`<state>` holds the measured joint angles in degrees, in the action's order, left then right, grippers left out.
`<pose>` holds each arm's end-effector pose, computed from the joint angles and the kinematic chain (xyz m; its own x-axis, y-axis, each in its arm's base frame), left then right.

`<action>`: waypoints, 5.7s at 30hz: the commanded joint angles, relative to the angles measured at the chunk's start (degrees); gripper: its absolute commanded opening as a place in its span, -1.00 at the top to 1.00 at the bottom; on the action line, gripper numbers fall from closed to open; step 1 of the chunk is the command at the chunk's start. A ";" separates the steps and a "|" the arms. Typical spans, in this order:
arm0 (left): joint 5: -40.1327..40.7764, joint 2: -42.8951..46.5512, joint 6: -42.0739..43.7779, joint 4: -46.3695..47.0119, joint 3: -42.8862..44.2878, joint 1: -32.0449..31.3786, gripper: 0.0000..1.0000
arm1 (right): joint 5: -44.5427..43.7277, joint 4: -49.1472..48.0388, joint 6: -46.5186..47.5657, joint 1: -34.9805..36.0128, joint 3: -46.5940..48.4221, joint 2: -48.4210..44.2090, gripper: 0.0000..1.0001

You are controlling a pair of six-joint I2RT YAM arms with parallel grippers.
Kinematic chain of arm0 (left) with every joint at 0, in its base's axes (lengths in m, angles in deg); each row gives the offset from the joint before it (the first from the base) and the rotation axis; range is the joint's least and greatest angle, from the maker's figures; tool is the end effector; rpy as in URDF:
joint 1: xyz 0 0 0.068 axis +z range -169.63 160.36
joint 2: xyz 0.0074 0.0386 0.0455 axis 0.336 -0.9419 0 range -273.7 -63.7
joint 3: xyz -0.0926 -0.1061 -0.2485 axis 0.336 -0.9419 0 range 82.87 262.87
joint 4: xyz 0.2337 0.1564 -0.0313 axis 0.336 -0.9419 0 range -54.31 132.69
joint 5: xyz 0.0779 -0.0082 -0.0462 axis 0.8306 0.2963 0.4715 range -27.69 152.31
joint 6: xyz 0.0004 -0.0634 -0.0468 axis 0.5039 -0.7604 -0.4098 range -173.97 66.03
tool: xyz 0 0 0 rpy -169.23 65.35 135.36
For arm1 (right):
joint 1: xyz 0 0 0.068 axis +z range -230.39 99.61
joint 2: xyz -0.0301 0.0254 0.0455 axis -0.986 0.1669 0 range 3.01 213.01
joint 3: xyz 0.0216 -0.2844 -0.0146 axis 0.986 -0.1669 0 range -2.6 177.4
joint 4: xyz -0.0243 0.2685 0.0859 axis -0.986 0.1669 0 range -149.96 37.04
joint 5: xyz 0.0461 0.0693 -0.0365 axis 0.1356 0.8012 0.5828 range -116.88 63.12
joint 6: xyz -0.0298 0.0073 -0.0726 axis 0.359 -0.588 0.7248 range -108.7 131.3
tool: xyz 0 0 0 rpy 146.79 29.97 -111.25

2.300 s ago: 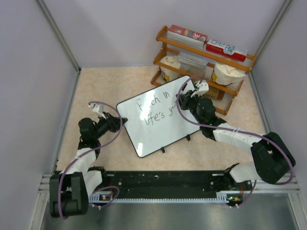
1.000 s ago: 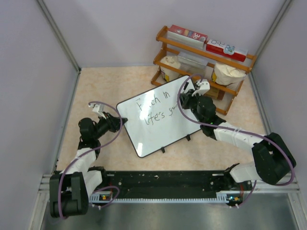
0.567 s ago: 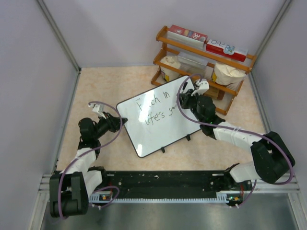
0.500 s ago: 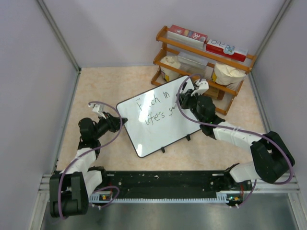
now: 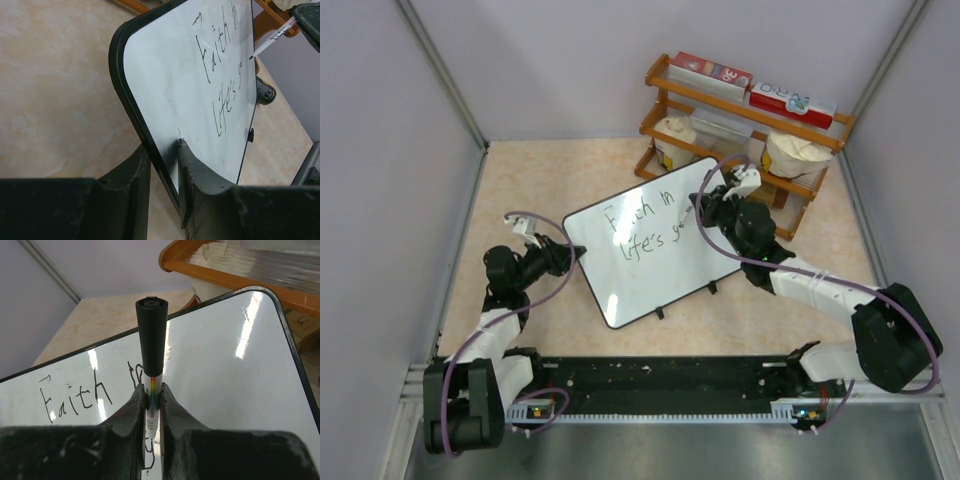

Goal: Write a sentence on the whiteboard

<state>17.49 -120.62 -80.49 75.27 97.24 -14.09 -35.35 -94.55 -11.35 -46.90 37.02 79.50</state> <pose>0.2302 -0.0256 0.1877 -0.4322 -0.3602 -0.8267 0.4799 0.6843 -0.5490 0.2942 0.1828 0.2647 -0.1935 0.3287 -0.9244 -0.3776 0.8447 0.3794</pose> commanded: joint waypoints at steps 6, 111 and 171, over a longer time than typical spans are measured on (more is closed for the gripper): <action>1.22 -1.26 4.64 -0.76 0.22 -0.27 1.00 | -2.60 -1.45 0.33 -2.03 0.64 -3.01 1.00; 1.14 -1.17 4.64 -0.67 0.22 -0.18 1.00 | -5.86 -5.49 0.07 -5.11 -2.87 -3.54 1.00; 1.14 -1.08 4.64 -0.67 0.13 -0.18 1.00 | -5.15 -3.38 -1.25 -5.02 -4.72 -0.90 1.00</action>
<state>17.10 -120.97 -80.47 75.64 97.24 -14.09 -37.95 -98.99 -13.38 -51.33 32.54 79.90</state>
